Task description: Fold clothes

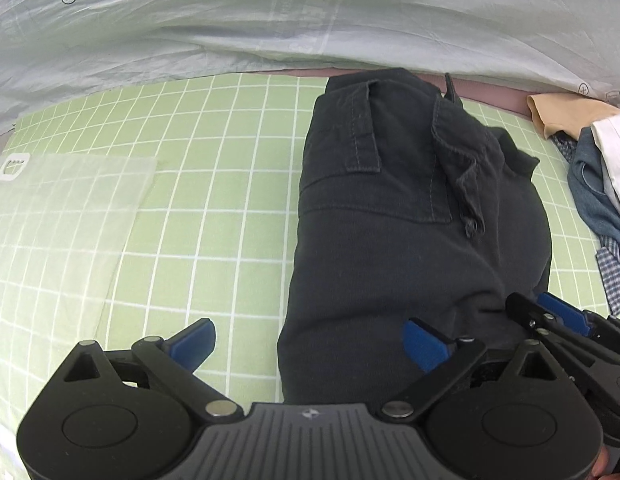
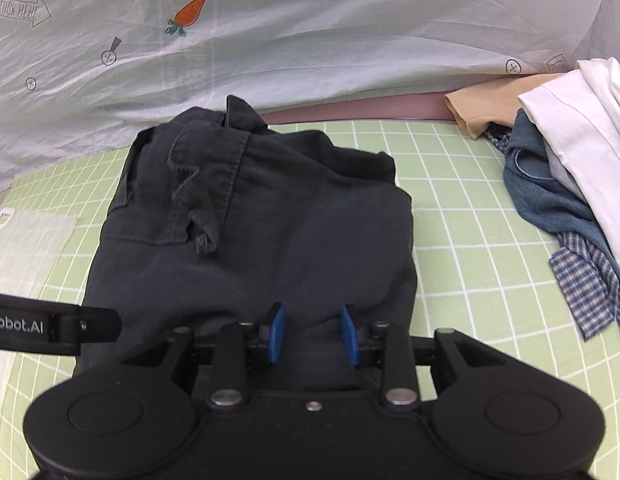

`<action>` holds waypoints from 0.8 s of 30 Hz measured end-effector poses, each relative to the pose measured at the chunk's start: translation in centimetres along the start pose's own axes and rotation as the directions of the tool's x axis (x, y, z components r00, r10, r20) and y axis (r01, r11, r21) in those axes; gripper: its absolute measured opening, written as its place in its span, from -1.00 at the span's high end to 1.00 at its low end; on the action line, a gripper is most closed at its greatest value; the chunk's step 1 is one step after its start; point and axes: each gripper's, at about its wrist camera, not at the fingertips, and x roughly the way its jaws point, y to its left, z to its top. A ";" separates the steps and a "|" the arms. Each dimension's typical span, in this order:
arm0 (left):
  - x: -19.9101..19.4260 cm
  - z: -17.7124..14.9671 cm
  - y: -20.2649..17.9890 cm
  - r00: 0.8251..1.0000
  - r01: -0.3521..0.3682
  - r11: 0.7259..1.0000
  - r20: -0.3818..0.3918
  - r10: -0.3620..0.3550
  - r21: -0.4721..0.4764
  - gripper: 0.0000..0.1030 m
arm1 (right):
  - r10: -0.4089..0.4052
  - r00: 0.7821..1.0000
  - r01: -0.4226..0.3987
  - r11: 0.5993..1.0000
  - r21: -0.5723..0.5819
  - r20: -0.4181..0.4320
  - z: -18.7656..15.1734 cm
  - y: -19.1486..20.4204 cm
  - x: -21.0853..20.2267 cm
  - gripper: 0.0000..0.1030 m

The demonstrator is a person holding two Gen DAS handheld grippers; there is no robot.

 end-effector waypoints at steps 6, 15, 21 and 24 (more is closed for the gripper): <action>-0.1 -2.7 0.0 0.999 -0.016 1.000 -0.031 0.016 0.005 -0.93 | -0.005 1.000 0.005 1.000 0.025 0.000 -2.3 -1.0 -1.7 0.37; -0.7 -3.5 0.1 1.000 -0.018 1.000 -0.021 0.019 0.011 -0.93 | -0.010 1.000 0.010 0.999 0.040 0.009 -3.0 -1.4 -3.5 0.37; 0.7 -4.1 0.2 0.998 -0.011 1.000 -0.054 0.012 0.006 -0.93 | -0.003 1.000 0.004 0.999 0.045 -0.027 -4.3 -1.9 -1.7 0.34; 0.8 -4.0 0.3 0.998 -0.006 1.000 -0.061 0.007 0.006 -0.93 | -0.023 0.999 0.024 1.000 0.014 -0.028 -4.3 -1.9 -1.2 0.14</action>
